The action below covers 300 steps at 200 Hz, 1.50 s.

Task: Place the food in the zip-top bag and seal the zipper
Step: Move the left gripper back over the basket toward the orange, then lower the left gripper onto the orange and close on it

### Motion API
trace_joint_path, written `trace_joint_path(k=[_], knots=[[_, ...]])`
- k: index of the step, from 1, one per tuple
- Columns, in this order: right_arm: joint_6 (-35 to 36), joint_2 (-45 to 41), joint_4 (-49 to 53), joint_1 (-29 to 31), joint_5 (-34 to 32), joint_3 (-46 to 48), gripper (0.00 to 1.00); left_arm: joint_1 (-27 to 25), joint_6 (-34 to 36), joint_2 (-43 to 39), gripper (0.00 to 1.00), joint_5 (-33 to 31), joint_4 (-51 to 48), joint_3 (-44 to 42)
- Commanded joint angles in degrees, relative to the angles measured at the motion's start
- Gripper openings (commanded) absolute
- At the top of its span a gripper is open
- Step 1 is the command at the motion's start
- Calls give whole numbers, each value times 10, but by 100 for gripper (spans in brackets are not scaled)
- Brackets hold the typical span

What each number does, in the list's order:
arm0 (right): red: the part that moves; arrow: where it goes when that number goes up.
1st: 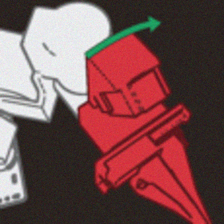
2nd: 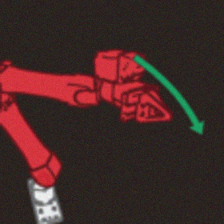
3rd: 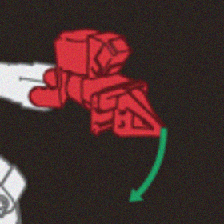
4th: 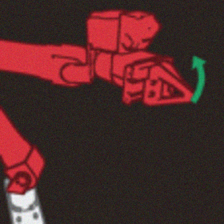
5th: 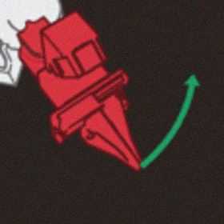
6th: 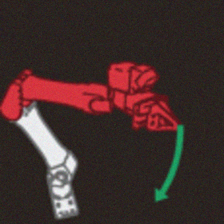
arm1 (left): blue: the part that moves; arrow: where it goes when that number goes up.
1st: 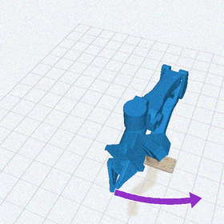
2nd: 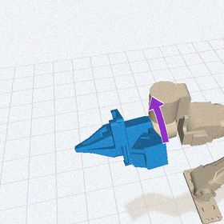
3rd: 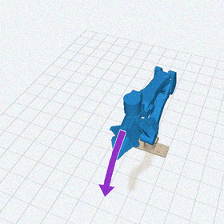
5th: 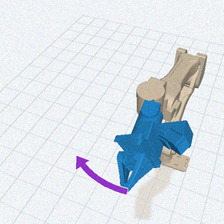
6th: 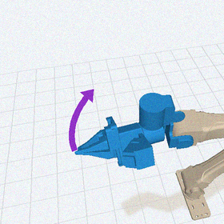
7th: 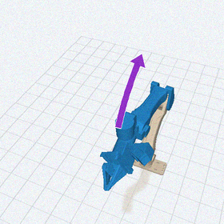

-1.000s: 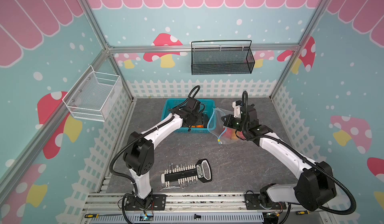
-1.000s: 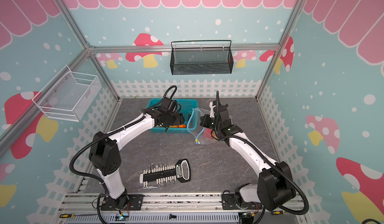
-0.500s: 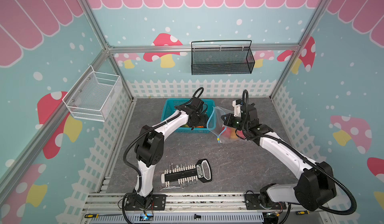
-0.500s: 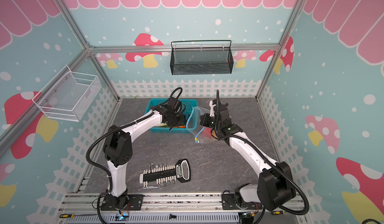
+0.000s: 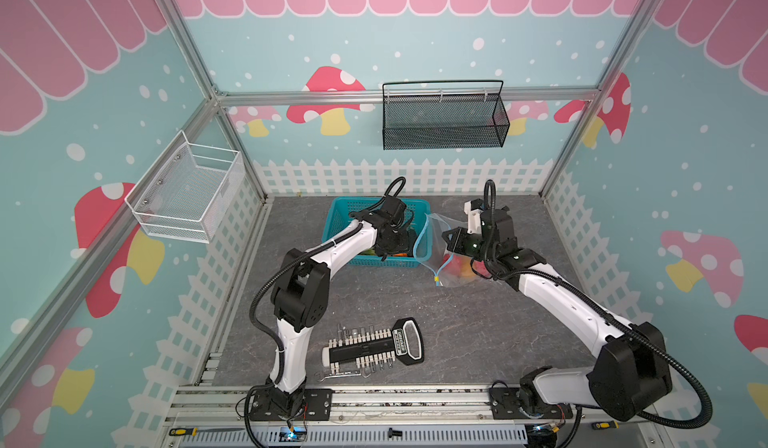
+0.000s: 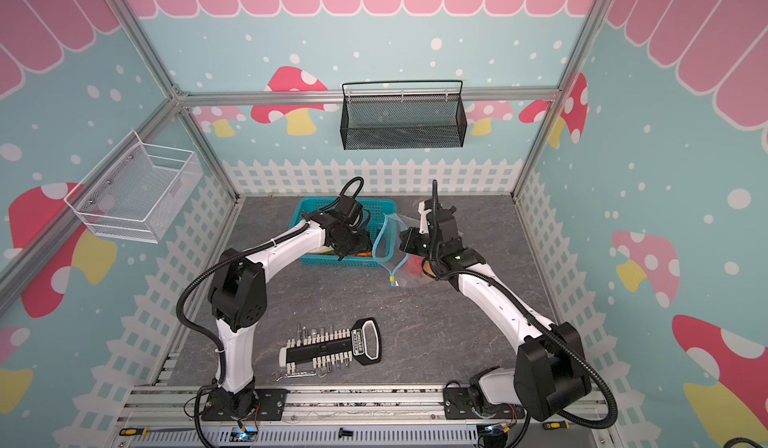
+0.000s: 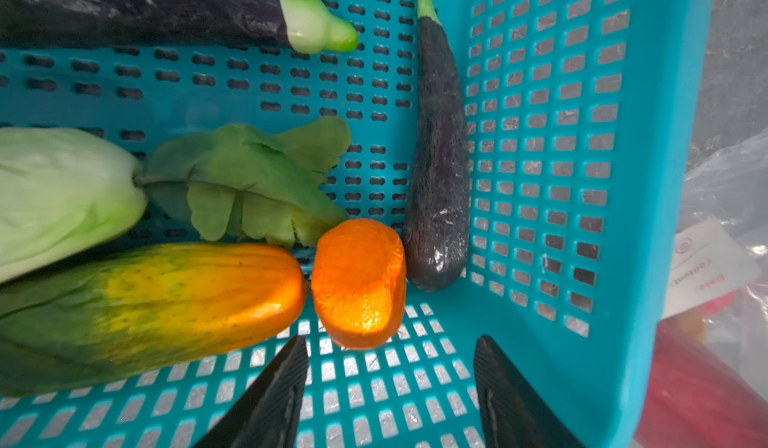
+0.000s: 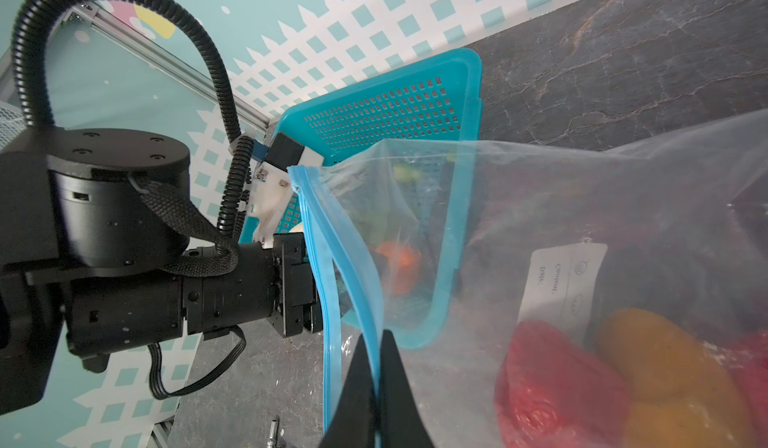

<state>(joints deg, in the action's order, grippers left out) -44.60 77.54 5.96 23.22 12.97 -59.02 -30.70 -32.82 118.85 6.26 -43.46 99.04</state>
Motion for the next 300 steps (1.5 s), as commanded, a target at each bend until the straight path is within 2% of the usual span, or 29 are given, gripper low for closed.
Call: trace_joint_path(k=[1, 86, 205, 300], knots=[[4, 3, -4, -4, 0, -18, 0, 3, -11, 27, 64, 12, -15, 5], [10, 8, -2, -4, -8, -26, 0, 3, -7, 66, 62, 4, -29, 44], [13, 12, -3, -6, -10, -24, 0, 6, -4, 68, 45, 0, -29, 31], [13, 13, -4, -8, -11, -20, 0, 16, -8, 69, 40, 16, -27, 70]])
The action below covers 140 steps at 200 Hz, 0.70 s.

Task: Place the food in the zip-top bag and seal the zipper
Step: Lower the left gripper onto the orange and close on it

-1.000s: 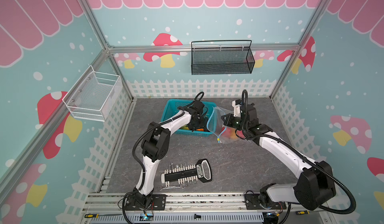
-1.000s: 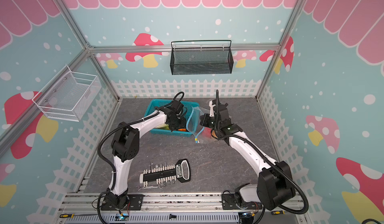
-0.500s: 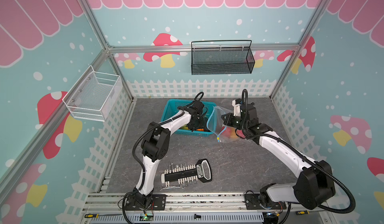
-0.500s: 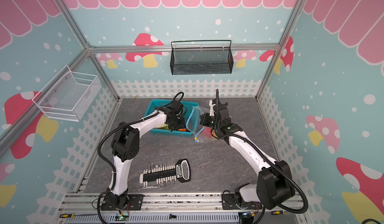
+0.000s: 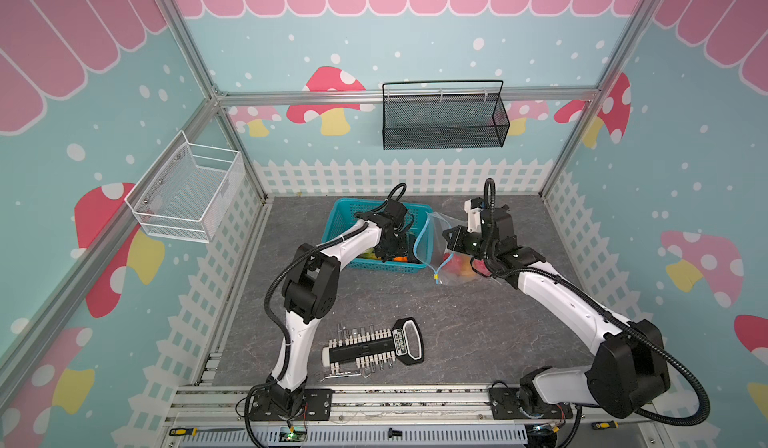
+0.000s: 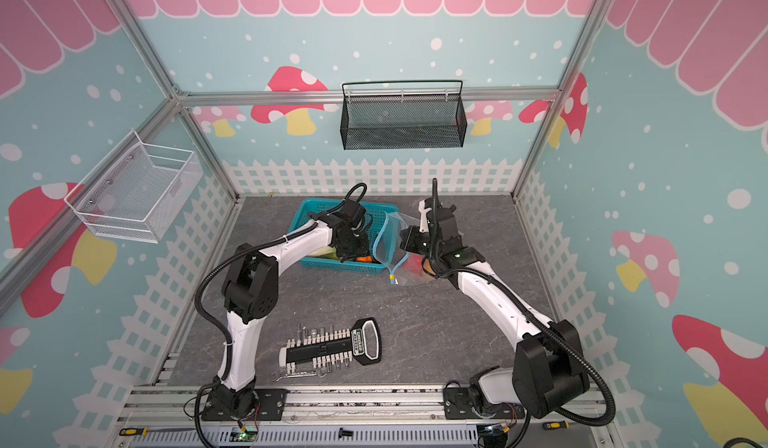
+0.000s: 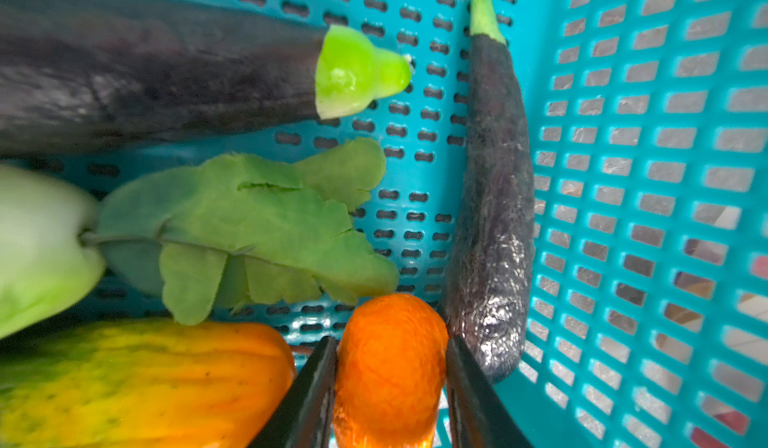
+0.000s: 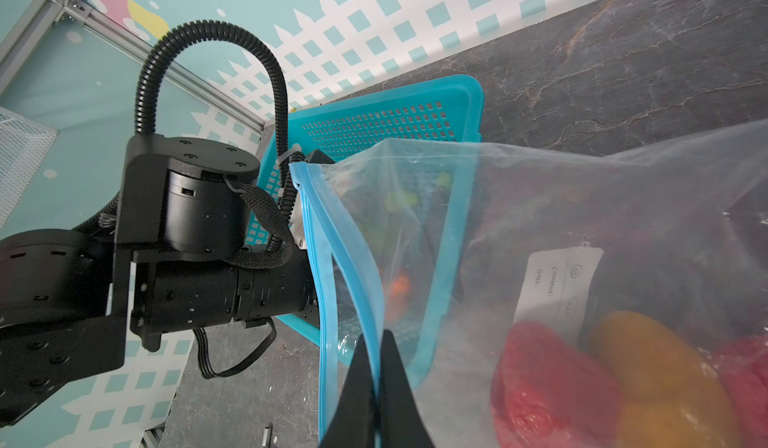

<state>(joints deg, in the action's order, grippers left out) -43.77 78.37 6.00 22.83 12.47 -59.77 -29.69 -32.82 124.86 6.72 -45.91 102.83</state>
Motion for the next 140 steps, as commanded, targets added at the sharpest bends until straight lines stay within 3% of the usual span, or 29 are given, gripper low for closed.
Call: trace_joint_path(k=[1, 140], knots=[[4, 5, -5, -4, -6, -12, 0, 6, -8, 9, 40, 11, -2, 34], [3, 3, -8, -5, -8, -7, 0, 31, -10, 52, 38, 37, -11, 126]])
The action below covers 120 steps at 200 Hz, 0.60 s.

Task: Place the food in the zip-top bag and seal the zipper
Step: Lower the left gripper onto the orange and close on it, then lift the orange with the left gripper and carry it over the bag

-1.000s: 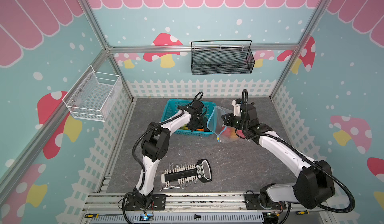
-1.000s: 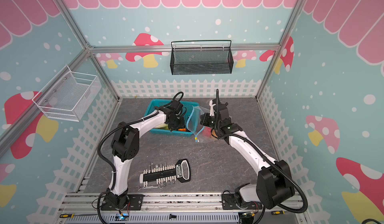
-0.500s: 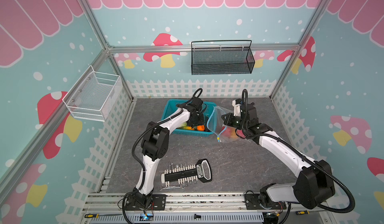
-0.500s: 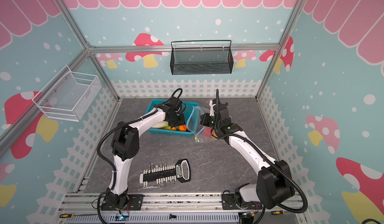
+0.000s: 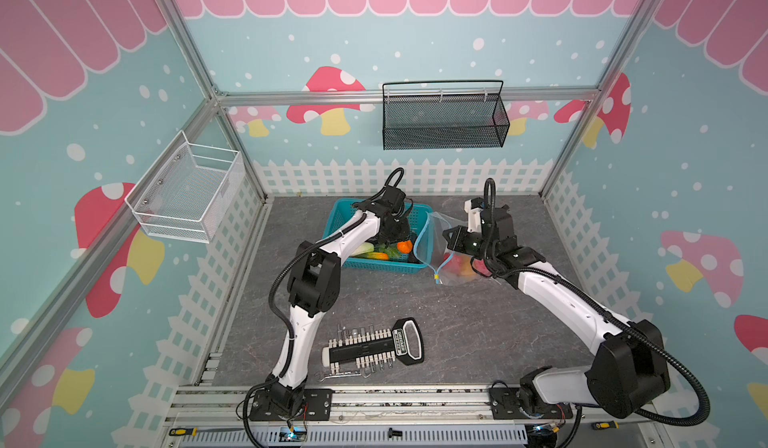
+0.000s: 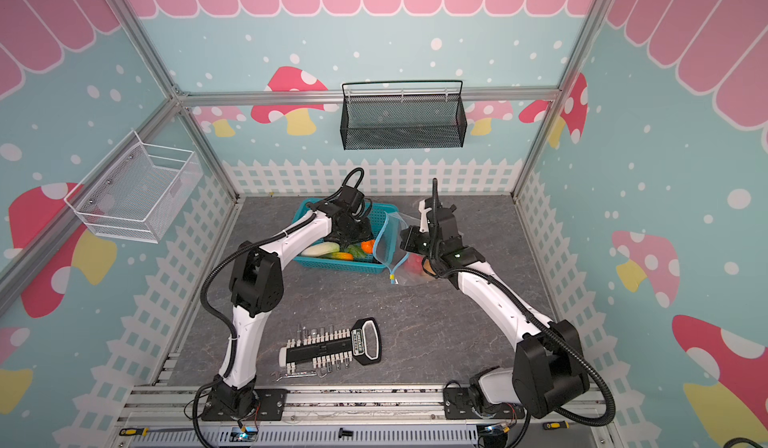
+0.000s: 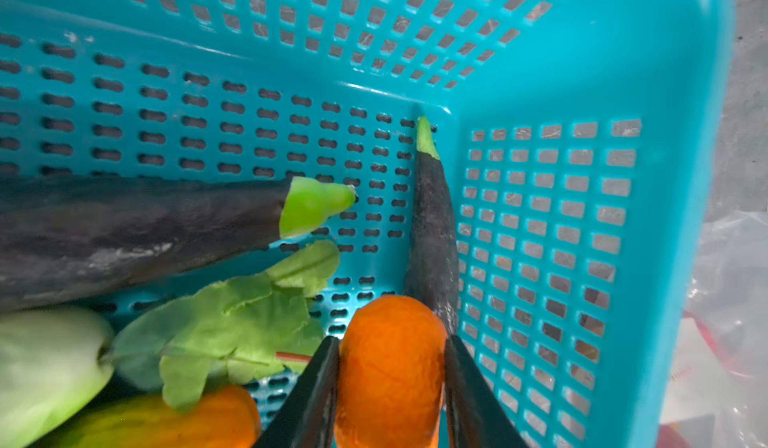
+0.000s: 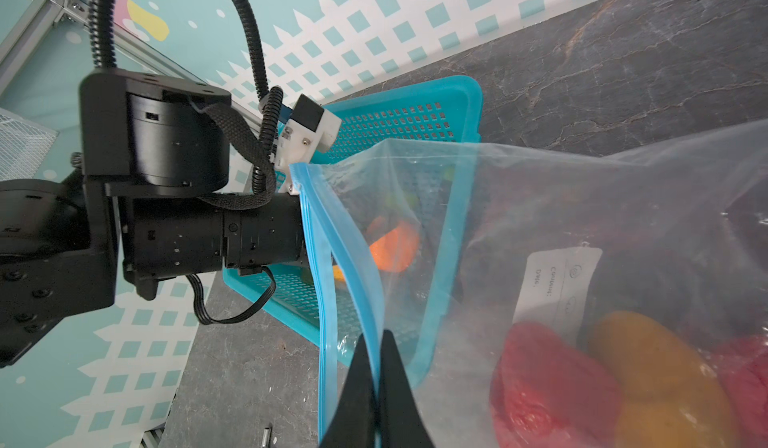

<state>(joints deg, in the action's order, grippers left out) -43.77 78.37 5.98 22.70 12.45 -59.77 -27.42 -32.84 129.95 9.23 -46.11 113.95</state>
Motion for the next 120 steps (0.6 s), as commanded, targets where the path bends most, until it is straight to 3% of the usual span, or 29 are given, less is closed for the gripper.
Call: trace_joint_path(k=[1, 120], knots=[[3, 3, -8, -4, -8, -7, 0, 8, -10, 0, 38, 11, -10, 14], [2, 15, -10, -7, 1, -14, 0, 4, -30, -162, 38, 9, 37, -120]])
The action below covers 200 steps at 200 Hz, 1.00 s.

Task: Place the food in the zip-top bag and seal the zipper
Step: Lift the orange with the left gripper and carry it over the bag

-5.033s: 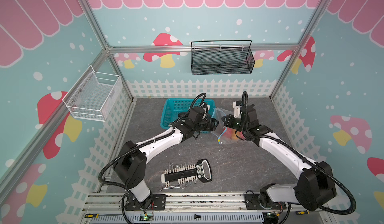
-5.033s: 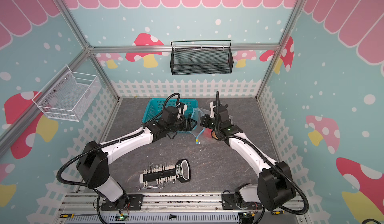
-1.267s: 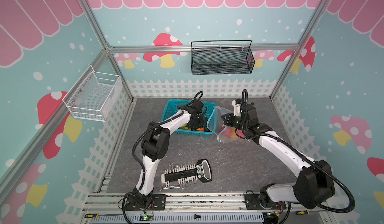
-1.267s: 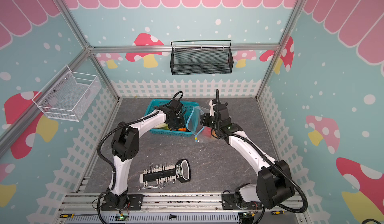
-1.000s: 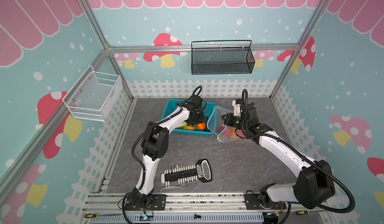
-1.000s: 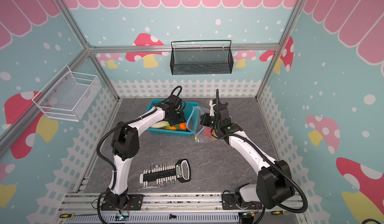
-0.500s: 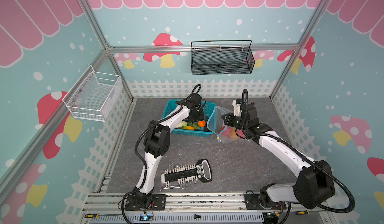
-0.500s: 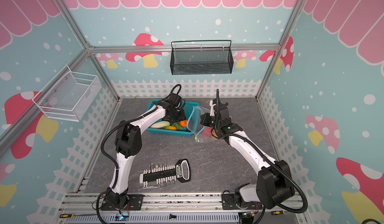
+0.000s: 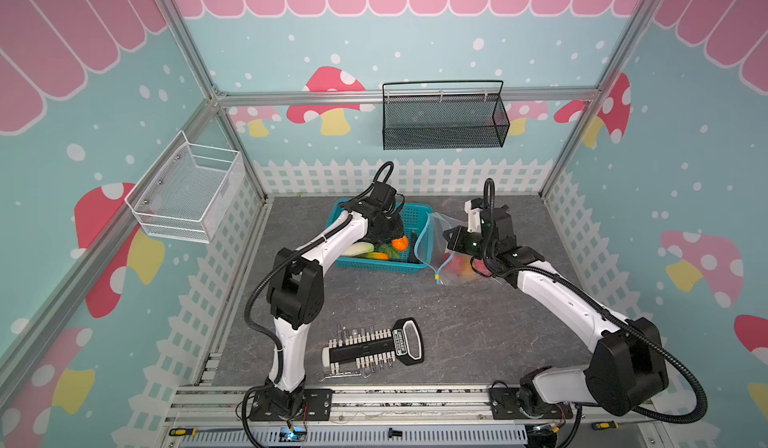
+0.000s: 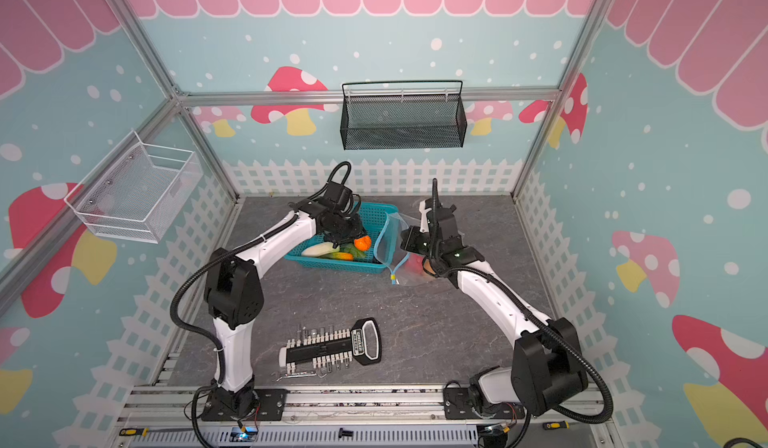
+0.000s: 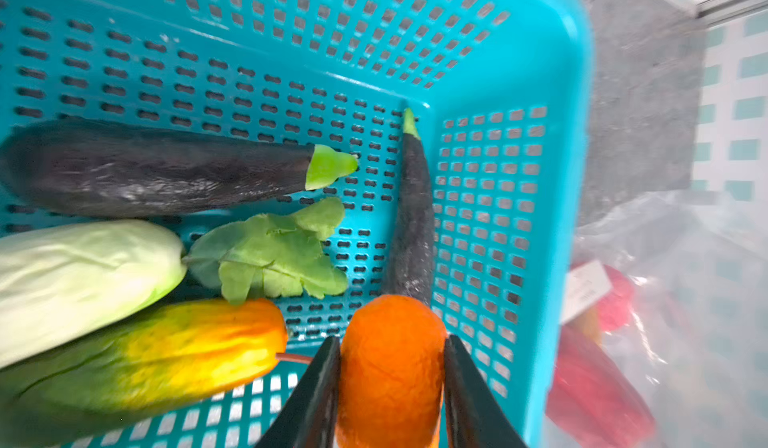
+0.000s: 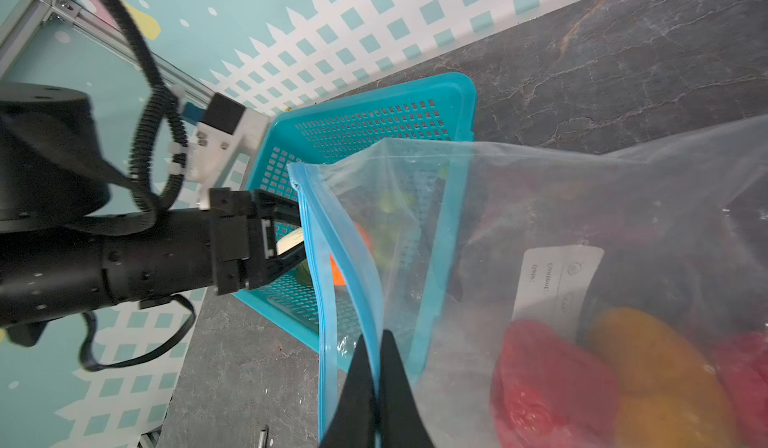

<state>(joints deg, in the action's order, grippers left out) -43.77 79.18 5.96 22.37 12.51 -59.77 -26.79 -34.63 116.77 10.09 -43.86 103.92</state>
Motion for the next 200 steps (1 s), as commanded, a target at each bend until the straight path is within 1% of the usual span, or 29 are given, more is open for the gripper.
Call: trace_joint_path(k=[1, 52, 140, 171, 200], knots=[[2, 7, -9, -4, 0, -14, 0, -3, -13, -31, 38, 1, 15, -21], [-1, 6, -8, -4, -1, -14, 0, -11, -27, -93, 38, 12, 28, -60], [-6, 9, -8, -4, 3, -13, 0, -45, -57, -177, 38, 22, 55, -109], [-7, 6, -8, -4, 2, -14, 0, -59, -79, -181, 38, 56, 68, -94], [-9, 6, -8, -4, 5, -16, 0, -66, -106, -190, 37, 85, 105, -99]])
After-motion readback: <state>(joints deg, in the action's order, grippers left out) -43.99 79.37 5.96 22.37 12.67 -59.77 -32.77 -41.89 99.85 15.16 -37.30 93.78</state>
